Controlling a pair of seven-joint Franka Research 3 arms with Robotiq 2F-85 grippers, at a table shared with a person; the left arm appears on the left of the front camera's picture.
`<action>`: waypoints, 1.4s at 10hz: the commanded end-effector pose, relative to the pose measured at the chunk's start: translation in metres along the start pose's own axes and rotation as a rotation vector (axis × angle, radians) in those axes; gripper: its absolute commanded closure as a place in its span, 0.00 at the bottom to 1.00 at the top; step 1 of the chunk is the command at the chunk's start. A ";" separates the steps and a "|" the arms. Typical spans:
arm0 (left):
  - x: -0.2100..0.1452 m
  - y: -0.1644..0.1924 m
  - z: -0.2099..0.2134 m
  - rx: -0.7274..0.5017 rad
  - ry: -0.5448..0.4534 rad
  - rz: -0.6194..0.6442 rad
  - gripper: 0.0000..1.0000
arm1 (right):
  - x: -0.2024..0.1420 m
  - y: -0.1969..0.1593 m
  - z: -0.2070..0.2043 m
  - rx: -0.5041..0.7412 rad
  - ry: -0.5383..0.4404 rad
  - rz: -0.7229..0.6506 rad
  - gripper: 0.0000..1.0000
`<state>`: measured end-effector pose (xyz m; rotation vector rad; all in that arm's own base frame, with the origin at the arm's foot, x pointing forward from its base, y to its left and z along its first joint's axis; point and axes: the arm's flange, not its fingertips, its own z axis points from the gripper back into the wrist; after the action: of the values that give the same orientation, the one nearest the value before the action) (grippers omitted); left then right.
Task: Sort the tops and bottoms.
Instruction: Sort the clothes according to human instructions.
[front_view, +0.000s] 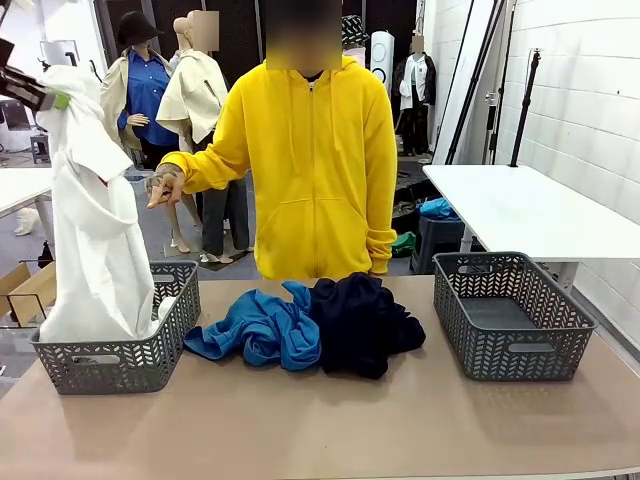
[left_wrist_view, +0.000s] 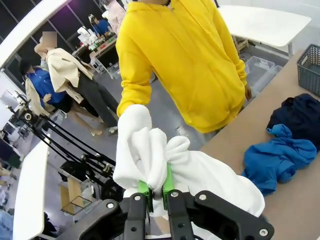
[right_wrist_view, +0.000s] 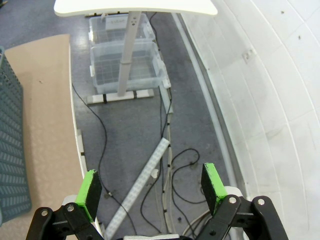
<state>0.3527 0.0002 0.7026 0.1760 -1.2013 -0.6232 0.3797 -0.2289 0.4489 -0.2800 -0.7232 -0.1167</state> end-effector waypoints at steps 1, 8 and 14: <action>-0.027 -0.002 -0.039 -0.055 0.089 0.079 1.00 | -0.001 -0.001 0.001 0.003 0.005 0.004 0.00; -0.208 -0.094 -0.118 -0.284 0.417 0.004 1.00 | -0.001 -0.001 0.001 0.003 0.005 0.004 0.00; -0.248 -0.120 -0.144 -0.432 0.574 0.073 0.95 | -0.001 -0.001 0.001 0.003 0.005 0.004 0.00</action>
<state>0.4251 0.0009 0.4094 -0.0477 -0.5036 -0.6971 0.3797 -0.2288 0.4488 -0.2800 -0.7229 -0.1165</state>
